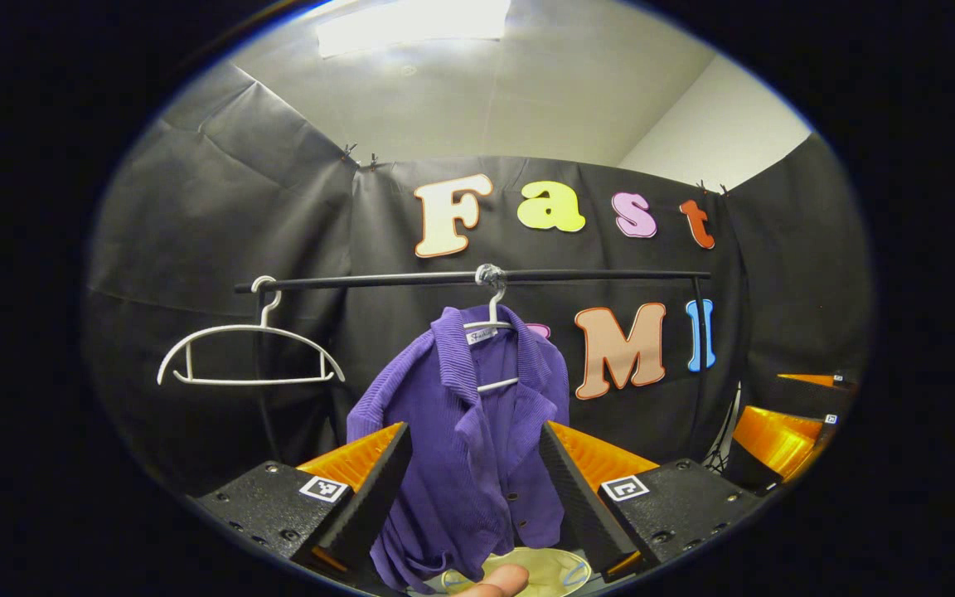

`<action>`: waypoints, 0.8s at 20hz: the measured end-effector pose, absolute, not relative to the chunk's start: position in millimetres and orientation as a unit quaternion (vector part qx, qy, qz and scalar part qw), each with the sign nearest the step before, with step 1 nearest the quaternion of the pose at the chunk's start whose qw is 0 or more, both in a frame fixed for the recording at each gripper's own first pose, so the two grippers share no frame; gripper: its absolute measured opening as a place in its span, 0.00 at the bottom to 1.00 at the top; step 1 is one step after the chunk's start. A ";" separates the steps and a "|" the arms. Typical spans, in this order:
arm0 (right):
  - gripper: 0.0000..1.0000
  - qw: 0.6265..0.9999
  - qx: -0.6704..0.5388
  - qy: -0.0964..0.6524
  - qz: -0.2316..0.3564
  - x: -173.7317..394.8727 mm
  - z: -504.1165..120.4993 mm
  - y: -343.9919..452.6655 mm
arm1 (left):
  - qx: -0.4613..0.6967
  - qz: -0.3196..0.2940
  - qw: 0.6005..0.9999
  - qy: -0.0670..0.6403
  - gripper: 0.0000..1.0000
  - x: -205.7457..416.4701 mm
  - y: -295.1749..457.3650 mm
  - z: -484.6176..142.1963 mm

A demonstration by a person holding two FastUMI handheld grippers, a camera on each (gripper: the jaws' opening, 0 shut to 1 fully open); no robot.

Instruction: Grasp the clothes on the hanger with both hands and then place them into the laundry hamper below.

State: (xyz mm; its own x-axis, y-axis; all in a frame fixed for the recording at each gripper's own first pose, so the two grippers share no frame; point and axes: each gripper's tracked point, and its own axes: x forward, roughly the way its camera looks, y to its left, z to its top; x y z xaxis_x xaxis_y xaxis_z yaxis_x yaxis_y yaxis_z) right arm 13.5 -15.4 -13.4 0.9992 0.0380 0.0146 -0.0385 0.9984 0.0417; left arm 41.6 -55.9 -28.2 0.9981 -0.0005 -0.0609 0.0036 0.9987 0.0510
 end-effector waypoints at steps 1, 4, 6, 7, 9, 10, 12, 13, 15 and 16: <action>0.98 0.999 0.026 -0.010 0.021 13.7 -12.1 -16.7 | 0.025 -0.004 0.999 0.030 0.92 44.8 -59.8 -31.2; 0.98 0.999 0.040 -0.014 0.020 14.7 -10.8 -20.3 | 0.026 -0.017 0.999 0.044 0.93 53.2 -73.1 -42.3; 0.98 0.998 0.049 -0.017 0.021 15.1 -11.1 -21.1 | 0.033 -0.017 0.998 0.045 0.92 57.8 -74.9 -43.1; 0.98 0.998 0.051 -0.020 0.020 16.0 -10.1 -22.4 | 0.034 -0.012 0.998 0.042 0.93 59.6 -72.8 -42.2; 0.93 0.998 0.054 -0.024 0.023 19.5 -9.0 -27.3 | 0.036 -0.003 0.999 0.037 0.94 61.9 -71.1 -42.6; 0.93 0.998 0.056 -0.022 0.026 32.0 -5.8 -36.7 | 0.034 0.001 0.999 0.037 0.94 62.0 -69.4 -45.3; 0.93 0.998 0.054 -0.014 0.036 46.1 -14.6 -35.6 | 0.027 0.013 0.999 0.033 0.94 63.1 -64.6 -51.2; 0.96 0.998 0.053 -0.010 0.037 52.6 -19.5 -35.0 | 0.027 0.026 0.999 0.028 0.94 64.4 -58.4 -53.7; 0.98 0.998 0.048 0.001 0.045 67.0 -32.5 -33.5 | 0.025 0.037 0.999 0.031 0.94 66.7 -53.6 -66.3; 0.98 0.997 0.048 0.009 0.054 74.0 -40.6 -28.5 | 0.024 0.038 0.998 0.036 0.92 67.6 -56.9 -75.5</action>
State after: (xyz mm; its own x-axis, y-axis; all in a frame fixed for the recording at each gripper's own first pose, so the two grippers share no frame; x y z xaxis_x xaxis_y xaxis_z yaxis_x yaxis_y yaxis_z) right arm 74.0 -28.5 -40.6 0.9940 0.1086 -0.0121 -0.1069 0.9895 0.0971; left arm 67.6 -56.9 -75.5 0.9946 0.0768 -0.0692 -0.0734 0.9960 0.0505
